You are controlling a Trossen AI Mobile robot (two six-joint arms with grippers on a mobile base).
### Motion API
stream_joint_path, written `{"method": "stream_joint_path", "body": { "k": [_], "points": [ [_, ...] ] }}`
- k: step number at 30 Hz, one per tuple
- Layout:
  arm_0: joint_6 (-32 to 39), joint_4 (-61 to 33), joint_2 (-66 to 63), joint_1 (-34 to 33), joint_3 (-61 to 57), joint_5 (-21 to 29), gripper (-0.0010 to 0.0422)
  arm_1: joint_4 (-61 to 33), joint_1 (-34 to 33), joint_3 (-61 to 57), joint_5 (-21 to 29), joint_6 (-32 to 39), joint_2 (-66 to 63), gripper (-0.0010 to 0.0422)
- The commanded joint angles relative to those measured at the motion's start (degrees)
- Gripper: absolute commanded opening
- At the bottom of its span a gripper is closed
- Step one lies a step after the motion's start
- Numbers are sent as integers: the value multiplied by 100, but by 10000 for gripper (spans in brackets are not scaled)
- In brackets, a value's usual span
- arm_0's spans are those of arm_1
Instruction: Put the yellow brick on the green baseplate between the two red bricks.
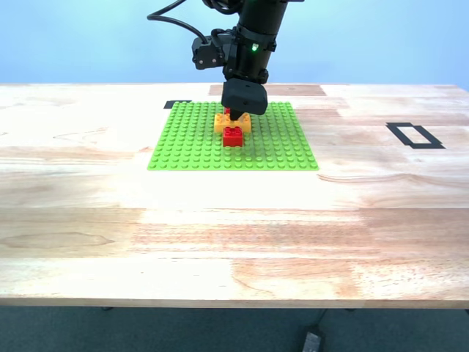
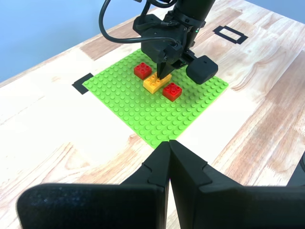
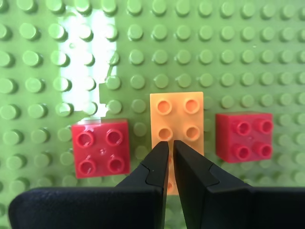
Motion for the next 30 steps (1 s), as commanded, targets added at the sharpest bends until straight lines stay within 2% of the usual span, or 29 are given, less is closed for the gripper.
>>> {"method": "stream_joint_path", "body": {
  "k": [1, 14, 24, 30],
  "points": [
    [0, -11, 0, 2, 2, 0, 0, 98, 7, -11, -31, -4, 111, 15],
    [0, -44, 0, 2, 2, 0, 0, 55, 7, -11, -9, -4, 306, 15],
    [-2, -13, 2, 2, 2, 0, 0, 2, -129, -17, 44, 35, -975, 15],
    [-17, 308, -13, 2, 2, -44, 0, -11, -511, -284, 136, 490, -2072, 15]
  ]
}}
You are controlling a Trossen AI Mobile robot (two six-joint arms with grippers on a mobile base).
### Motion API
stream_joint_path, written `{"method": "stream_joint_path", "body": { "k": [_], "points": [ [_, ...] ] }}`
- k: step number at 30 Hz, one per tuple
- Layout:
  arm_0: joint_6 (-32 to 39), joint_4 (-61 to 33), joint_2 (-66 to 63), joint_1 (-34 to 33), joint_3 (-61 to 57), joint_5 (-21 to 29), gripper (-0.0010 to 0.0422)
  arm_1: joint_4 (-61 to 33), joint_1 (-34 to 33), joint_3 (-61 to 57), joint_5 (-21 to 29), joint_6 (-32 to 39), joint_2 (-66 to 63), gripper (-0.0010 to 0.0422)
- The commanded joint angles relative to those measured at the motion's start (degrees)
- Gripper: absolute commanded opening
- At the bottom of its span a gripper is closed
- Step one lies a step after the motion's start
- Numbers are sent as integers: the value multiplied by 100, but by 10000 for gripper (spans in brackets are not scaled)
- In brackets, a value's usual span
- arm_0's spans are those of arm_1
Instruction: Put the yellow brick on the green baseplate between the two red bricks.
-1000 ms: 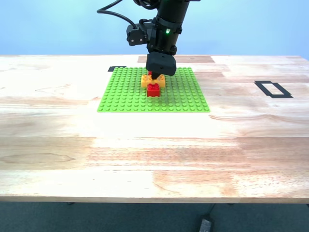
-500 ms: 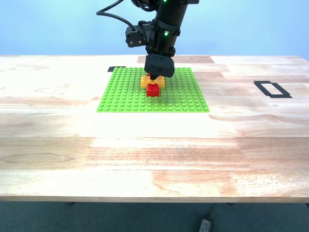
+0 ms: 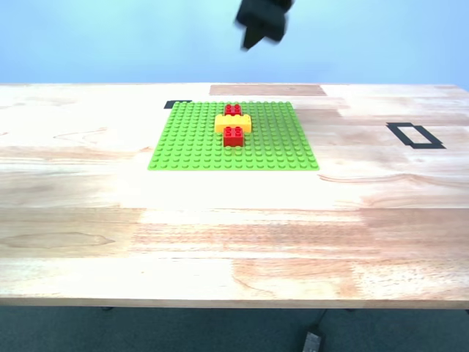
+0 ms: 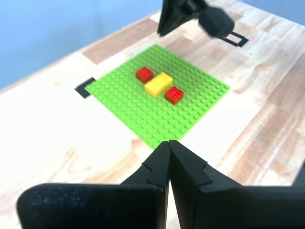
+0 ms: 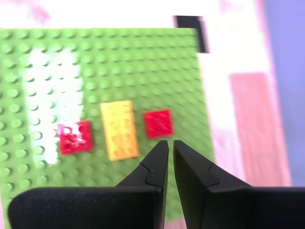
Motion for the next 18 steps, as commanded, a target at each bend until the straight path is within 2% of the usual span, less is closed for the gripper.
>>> {"method": "stream_joint_path", "body": {
  "k": [1, 9, 14, 18],
  "points": [
    [-15, 203, -11, 2, 2, -15, 0, 66, -214, -232, 26, 278, -686, 15],
    [-37, 1005, -13, 2, 0, -22, 0, 990, -1003, -1941, 26, 1137, -2868, 15],
    [-514, 1541, 13, 2, -15, -35, 0, 2105, -1508, -3517, 26, 1744, -4468, 15],
    [-874, 2273, -133, 2, -354, -348, 0, 3036, -1773, -4830, 26, 2540, -5788, 15]
  ]
}}
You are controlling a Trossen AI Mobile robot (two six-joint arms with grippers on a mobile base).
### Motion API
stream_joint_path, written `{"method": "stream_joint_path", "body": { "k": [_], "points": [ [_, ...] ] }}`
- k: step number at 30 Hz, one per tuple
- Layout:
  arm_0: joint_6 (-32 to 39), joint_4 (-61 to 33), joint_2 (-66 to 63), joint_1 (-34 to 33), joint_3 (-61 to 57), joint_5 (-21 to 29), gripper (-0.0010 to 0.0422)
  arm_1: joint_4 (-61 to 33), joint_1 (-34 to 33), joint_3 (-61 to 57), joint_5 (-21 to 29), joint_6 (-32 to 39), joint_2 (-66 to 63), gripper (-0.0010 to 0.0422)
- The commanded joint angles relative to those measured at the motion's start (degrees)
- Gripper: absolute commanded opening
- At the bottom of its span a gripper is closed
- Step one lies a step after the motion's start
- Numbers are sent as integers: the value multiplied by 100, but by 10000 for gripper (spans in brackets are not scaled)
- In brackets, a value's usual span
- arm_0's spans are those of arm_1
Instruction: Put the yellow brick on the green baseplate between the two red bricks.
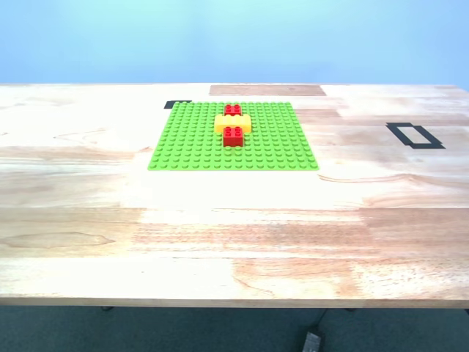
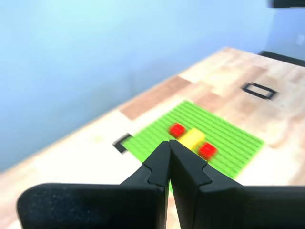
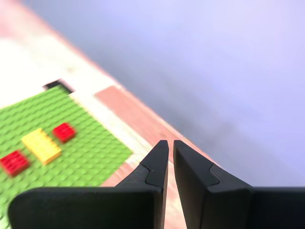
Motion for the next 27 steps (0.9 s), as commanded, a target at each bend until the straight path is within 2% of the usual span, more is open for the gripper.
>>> {"method": "stream_joint_path", "body": {
  "k": [1, 3, 6, 9, 10, 14, 18, 22, 27],
  "points": [
    [-321, 632, -173, 0, -400, -144, 0, 682, -142, -925, 11, 691, -973, 15],
    [-754, 1257, -326, 0, -822, -133, 0, 1058, -201, -1482, 57, 1003, -1604, 15],
    [-1128, 2044, -529, 0, -1478, -326, 0, 1342, -197, -2081, 428, 1593, -2317, 15],
    [-1445, 2608, -850, -2, -2105, -627, 0, 1447, -120, -2610, 1049, 1908, -2946, 15],
    [-1547, 2813, -966, -2, -2299, -728, 0, 1541, -94, -2793, 1222, 1969, -3121, 15],
    [-1729, 3497, -1355, -4, -2922, -1008, 0, 2138, -42, -3469, 1375, 1978, -3668, 14],
    [-1792, 3731, -1733, -4, -3340, -1045, 0, 2378, -24, -4033, 1375, 1976, -4181, 1],
    [-1792, 3683, -1980, -4, -3615, -1329, 0, 2345, -22, -4452, 1534, 2120, -4540, 0],
    [-1786, 3707, -2277, -7, -3904, -1307, 0, 2197, -24, -4798, 1526, 1982, -4962, -1]
  ]
}}
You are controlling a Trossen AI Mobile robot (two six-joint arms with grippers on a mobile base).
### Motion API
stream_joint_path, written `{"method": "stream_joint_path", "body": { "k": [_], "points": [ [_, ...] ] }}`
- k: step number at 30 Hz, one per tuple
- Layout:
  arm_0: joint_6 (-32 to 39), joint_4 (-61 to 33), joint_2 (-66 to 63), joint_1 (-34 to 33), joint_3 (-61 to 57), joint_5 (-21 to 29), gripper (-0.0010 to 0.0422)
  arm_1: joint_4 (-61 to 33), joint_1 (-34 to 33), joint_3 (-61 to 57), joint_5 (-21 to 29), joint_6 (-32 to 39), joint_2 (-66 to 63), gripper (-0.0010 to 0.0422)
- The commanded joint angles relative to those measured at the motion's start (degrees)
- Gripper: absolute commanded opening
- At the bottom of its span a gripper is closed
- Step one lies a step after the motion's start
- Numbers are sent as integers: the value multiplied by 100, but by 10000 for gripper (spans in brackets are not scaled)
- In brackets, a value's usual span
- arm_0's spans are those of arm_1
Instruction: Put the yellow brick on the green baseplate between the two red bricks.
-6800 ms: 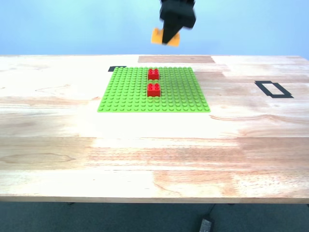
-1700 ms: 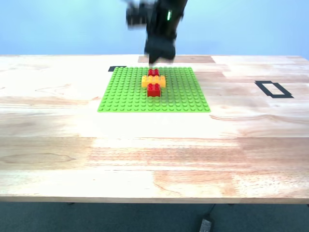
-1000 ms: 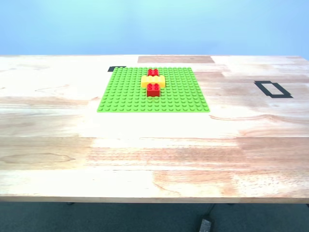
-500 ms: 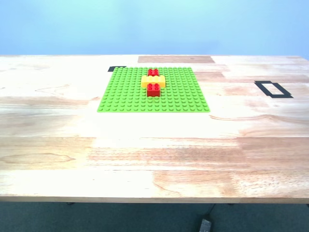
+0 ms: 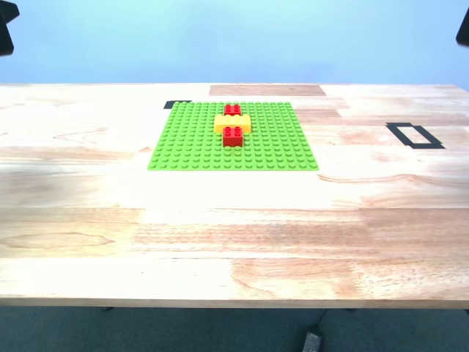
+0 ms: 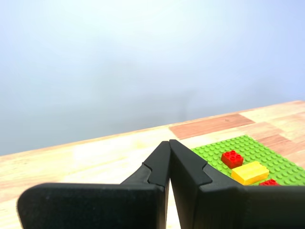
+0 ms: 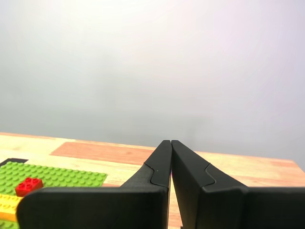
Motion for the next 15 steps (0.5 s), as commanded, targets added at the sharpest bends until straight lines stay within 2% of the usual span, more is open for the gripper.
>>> {"method": "stream_joint_path", "body": {
  "k": [1, 6, 9, 13, 15],
  "points": [
    [13, 39, -122, 2, -136, -9, 0, -177, 2, -136, -9, -175, -192, -1],
    [11, 52, -328, 2, -466, -7, 0, -232, 0, -450, 15, -109, -466, -1],
    [20, 181, -461, 2, -640, -11, 0, -352, -2, -444, 76, -310, -592, -1],
    [85, 214, -555, 7, -634, -376, 0, -297, -55, -444, 592, -518, -717, -1],
    [79, 201, -579, 7, -627, -597, 0, -295, -179, -444, 577, -535, -717, -1]
  ]
}}
